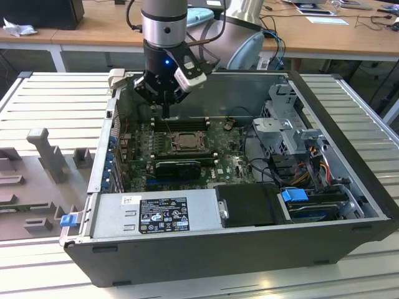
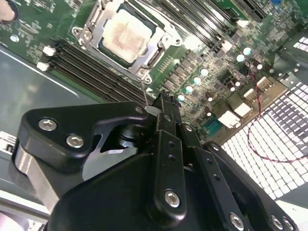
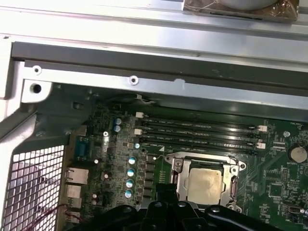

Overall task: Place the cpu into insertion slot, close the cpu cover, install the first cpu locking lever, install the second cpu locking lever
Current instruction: 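Install the first cpu locking lever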

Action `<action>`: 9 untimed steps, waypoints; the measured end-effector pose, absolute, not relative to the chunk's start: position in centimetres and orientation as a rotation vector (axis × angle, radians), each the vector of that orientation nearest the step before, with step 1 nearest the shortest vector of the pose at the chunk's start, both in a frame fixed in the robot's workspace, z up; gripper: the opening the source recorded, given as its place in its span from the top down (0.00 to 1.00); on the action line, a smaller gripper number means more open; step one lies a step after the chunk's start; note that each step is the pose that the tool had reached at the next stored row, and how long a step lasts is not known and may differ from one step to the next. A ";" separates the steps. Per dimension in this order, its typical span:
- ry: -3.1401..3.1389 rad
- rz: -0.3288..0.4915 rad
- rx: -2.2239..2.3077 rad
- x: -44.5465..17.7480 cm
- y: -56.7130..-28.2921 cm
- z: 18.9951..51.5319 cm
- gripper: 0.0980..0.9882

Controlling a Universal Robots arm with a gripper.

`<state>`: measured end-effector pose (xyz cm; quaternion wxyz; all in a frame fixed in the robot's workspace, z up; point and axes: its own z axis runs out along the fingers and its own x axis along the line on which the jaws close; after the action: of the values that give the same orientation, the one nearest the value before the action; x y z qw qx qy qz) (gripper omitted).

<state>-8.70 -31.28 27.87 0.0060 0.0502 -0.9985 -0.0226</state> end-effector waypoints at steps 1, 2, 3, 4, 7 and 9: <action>-3.125 -0.071 0.157 -8.9 -31.3 27.8 0.99; -3.125 -0.071 0.157 -9.1 -31.3 27.8 0.99; -3.125 -0.071 0.157 -9.4 -31.3 27.8 0.99; -3.125 -0.071 0.157 -9.6 -31.3 27.7 0.99; -3.126 -0.071 0.149 -10.3 -31.1 27.4 0.99; -3.126 -0.072 0.142 -10.6 -31.0 27.2 0.99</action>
<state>-10.58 -31.04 27.20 0.0058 0.0452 -0.9987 -0.0231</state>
